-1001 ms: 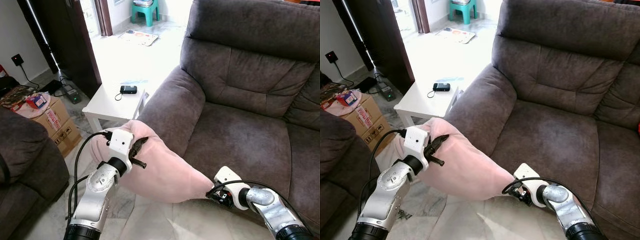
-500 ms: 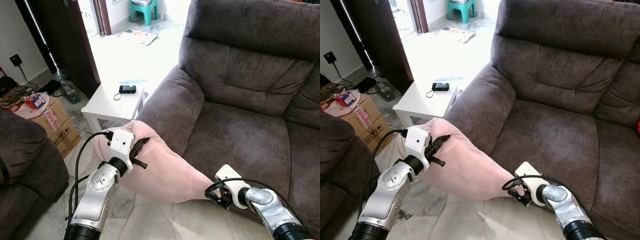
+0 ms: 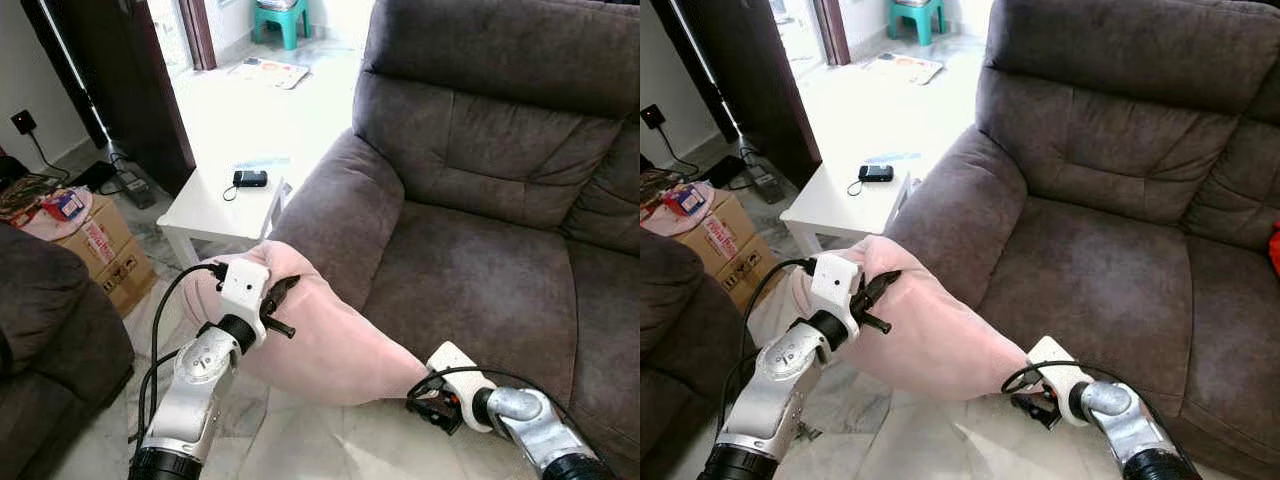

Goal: Move the pillow to the sofa from floor

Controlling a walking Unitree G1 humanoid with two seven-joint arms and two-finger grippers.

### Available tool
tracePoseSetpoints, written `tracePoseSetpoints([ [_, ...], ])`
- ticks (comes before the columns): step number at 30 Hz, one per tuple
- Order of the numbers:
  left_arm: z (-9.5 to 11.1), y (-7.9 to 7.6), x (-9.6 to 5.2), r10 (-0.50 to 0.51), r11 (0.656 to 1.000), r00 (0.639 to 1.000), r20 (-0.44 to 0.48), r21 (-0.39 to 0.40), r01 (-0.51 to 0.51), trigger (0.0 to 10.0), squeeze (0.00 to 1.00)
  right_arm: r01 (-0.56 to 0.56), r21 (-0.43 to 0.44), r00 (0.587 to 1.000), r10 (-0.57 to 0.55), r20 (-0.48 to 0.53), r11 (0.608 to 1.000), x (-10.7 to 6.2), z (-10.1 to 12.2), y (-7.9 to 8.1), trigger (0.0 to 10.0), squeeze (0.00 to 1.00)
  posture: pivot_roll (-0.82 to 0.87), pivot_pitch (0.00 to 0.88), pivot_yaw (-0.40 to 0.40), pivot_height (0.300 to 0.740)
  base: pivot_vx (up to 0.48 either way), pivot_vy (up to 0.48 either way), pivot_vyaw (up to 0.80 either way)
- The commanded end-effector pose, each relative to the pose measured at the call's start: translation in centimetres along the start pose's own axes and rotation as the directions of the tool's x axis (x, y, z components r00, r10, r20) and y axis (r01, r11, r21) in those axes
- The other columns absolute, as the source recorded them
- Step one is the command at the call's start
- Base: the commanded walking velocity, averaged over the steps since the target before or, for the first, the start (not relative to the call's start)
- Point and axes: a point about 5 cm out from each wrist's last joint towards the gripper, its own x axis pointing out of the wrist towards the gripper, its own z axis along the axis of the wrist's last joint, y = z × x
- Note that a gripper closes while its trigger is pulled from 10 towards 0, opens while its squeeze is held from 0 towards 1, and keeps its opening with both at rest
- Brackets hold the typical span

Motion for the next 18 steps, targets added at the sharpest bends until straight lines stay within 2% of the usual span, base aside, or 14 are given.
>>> tracePoseSetpoints([
  [1, 1.9, -0.3, 0.6, -0.035, 0.999, 0.996, 0.080, 0.014, 0.034, 10.0, 0.00, 0.012, -0.001, 1.000, -0.012, -0.005, 1.000, 0.2, -0.2, 0.2, 10.0, 0.98, 0.13, 0.091, 0.016, 0.740, 0.000, 0.000, 0.00],
  [2, 1.9, -0.3, 0.6, -0.035, 0.999, 0.996, 0.080, 0.014, 0.034, 10.0, 0.00, 0.013, -0.001, 1.000, -0.013, -0.004, 1.000, 0.2, -0.2, 0.2, 10.0, 0.98, 0.13, 0.091, 0.016, 0.740, 0.000, 0.000, 0.00],
  [3, 1.9, -0.3, 0.6, -0.035, 0.999, 0.996, 0.080, 0.014, 0.034, 10.0, 0.00, 0.013, -0.001, 1.000, -0.013, -0.004, 1.000, 0.2, -0.2, 0.2, 10.0, 0.20, 0.13, 0.091, 0.016, 0.740, 0.000, 0.000, 0.00],
  [4, 1.9, -0.3, 0.6, -0.037, 0.999, 0.996, 0.078, 0.012, 0.036, 10.0, 0.00, 0.023, 0.006, 1.000, -0.023, -0.006, 1.000, 0.4, -0.2, 0.4, 10.0, 0.00, 0.13, 0.092, 0.017, 0.740, 0.000, 0.000, 0.00],
  [7, 1.8, -0.4, 0.5, -0.040, 0.999, 0.996, 0.074, 0.007, 0.040, 10.0, 0.00, 0.034, 0.034, 0.999, -0.034, 0.003, 0.999, 0.7, -0.2, 0.6, 10.0, 0.00, 0.13, 0.096, 0.017, 0.740, 0.000, 0.000, 0.00],
  [18, 1.8, -0.4, 0.5, -0.045, 0.999, 0.996, 0.073, 0.003, 0.045, 10.0, 0.00, -0.002, 0.039, 1.000, 0.002, -0.010, 0.999, 1.3, -0.6, 1.6, 10.0, 0.00, 0.14, 0.100, 0.016, 0.740, 0.000, 0.000, 0.00],
])
